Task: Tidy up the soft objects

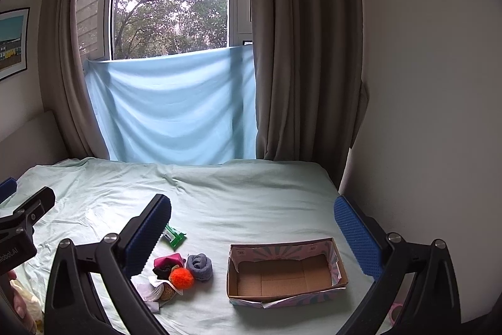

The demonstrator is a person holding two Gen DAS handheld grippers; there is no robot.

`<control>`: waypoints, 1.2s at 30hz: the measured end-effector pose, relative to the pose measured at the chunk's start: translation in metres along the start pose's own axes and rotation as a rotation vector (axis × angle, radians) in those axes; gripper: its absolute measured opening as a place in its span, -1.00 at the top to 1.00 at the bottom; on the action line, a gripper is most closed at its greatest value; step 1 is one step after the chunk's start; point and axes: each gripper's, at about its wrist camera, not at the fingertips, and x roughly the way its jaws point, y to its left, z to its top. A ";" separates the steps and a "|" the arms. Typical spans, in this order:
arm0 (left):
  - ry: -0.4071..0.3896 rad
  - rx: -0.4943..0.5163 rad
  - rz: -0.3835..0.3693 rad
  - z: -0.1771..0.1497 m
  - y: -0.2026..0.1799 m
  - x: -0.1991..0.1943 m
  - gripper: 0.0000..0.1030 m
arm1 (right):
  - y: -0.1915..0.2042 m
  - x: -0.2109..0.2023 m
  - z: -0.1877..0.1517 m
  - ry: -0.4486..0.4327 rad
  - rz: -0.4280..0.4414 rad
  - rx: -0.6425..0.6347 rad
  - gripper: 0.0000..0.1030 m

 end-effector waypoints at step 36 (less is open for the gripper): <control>0.018 0.004 -0.021 -0.001 -0.008 0.010 -0.99 | -0.003 0.006 0.003 0.010 -0.015 0.008 -1.00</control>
